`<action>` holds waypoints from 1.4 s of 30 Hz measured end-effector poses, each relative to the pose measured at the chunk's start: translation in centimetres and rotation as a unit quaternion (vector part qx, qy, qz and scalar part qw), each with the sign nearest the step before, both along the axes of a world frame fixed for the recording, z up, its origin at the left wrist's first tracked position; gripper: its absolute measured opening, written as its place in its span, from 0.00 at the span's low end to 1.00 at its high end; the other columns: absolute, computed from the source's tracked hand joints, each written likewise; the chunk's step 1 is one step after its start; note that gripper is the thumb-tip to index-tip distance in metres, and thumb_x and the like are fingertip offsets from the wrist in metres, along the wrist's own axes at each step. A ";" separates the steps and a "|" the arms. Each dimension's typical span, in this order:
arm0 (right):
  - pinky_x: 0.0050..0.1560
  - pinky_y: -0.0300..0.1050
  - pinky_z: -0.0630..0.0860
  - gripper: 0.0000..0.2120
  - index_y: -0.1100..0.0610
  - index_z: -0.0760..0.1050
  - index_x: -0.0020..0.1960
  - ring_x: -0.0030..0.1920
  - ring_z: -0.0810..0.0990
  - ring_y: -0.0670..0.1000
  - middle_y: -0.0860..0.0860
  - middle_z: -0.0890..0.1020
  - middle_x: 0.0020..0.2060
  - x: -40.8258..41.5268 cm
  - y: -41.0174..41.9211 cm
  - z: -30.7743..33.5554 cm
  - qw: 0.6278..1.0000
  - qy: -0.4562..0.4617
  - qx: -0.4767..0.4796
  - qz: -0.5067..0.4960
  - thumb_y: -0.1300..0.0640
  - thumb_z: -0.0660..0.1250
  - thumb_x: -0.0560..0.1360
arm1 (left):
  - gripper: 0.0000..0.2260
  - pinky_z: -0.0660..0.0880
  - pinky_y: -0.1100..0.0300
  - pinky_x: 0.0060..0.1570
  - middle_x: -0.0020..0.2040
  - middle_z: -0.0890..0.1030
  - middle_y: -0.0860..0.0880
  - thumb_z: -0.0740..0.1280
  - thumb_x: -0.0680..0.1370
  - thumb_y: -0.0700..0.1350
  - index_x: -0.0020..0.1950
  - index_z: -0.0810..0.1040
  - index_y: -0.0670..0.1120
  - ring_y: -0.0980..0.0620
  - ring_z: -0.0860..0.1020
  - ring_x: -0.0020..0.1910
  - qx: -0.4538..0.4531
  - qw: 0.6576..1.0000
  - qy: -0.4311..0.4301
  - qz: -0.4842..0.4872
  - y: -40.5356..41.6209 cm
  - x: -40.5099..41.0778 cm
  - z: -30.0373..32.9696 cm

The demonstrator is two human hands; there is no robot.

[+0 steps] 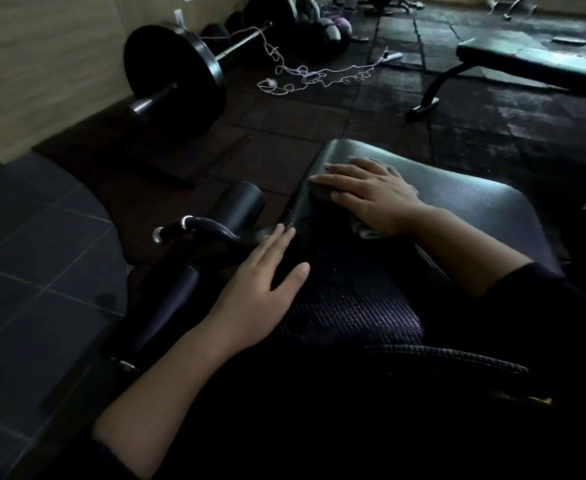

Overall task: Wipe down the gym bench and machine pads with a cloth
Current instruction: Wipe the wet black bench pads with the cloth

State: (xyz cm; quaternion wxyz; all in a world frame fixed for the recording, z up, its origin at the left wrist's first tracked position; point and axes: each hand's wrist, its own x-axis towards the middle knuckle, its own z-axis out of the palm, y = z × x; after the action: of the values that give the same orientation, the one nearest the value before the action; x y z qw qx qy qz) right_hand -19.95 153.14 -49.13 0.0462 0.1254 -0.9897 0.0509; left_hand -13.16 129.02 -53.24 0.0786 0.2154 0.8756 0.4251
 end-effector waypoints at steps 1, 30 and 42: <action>0.74 0.52 0.50 0.22 0.30 0.55 0.72 0.76 0.54 0.49 0.37 0.60 0.74 0.0 0.0 0.1 1.000 0.001 -0.001 0.002 0.38 0.45 0.78 | 0.26 0.49 0.59 0.75 0.78 0.53 0.62 0.59 0.80 0.57 0.77 0.57 0.58 0.65 0.49 0.76 0.005 1.000 -0.001 0.001 0.0 0.0 -0.1; 0.71 0.52 0.55 0.16 0.33 0.70 0.65 0.72 0.62 0.48 0.38 0.71 0.68 -2.7 -5.1 -0.2 0.996 0.010 0.048 0.078 0.40 0.53 0.80 | 0.27 0.64 0.71 0.64 0.65 0.74 0.64 0.60 0.70 0.64 0.66 0.73 0.58 0.75 0.67 0.63 0.146 0.978 0.039 0.146 -0.8 2.9 -2.4; 0.71 0.54 0.60 0.20 0.32 0.61 0.69 0.71 0.66 0.51 0.40 0.70 0.70 -1.2 1.0 0.2 0.992 0.021 -0.019 0.120 0.38 0.47 0.78 | 0.29 0.59 0.80 0.59 0.67 0.75 0.60 0.58 0.70 0.65 0.68 0.72 0.55 0.67 0.67 0.66 0.117 0.981 0.057 0.141 -0.8 3.0 -2.2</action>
State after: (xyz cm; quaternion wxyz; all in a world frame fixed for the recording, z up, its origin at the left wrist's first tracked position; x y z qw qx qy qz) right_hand -21.17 154.16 -48.91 0.0627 0.2437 -0.9651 0.0724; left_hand -10.20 128.22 -55.41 -0.0577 0.1210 0.8446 0.5184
